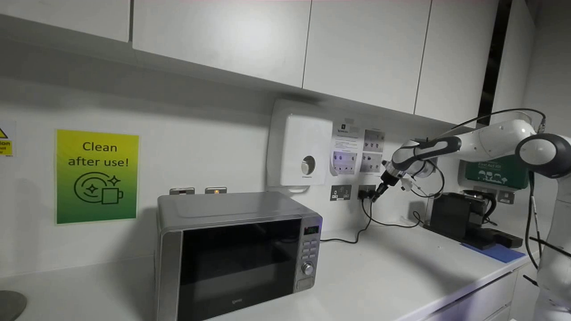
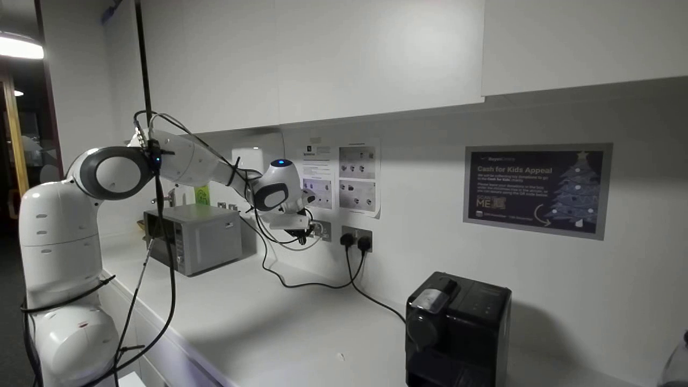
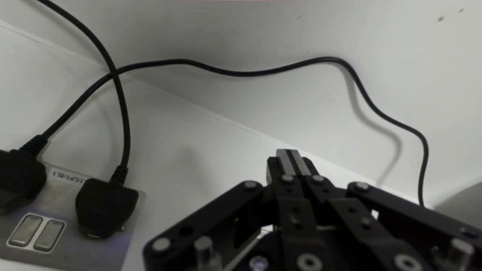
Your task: Press a button on the wall
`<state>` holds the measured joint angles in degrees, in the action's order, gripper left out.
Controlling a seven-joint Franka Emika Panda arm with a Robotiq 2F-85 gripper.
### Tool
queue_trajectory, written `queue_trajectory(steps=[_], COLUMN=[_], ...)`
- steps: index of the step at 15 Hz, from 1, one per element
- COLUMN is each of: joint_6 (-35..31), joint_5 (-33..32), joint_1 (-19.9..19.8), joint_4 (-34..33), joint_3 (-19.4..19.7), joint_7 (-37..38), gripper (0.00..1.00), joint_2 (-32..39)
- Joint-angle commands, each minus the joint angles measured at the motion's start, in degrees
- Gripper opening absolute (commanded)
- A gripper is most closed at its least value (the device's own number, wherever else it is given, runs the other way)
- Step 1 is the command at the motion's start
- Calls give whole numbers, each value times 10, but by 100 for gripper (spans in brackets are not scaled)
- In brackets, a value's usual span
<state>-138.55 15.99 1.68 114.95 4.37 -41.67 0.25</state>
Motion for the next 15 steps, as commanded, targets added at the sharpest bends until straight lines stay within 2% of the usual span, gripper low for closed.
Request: queue_trajectory(steps=[1, 5, 9, 15], joint_6=[62, 92, 78, 88], joint_5=[-25, -30, -31, -26], joint_1=[-13, -10, -6, -6], joint_4=[22, 30, 38, 60], joint_3=[-9, -5, -8, -5], joint_7=[-11, -24, -11, -46], gripper=[0, 0, 0, 0], joint_2=[-51, -74, -74, -96])
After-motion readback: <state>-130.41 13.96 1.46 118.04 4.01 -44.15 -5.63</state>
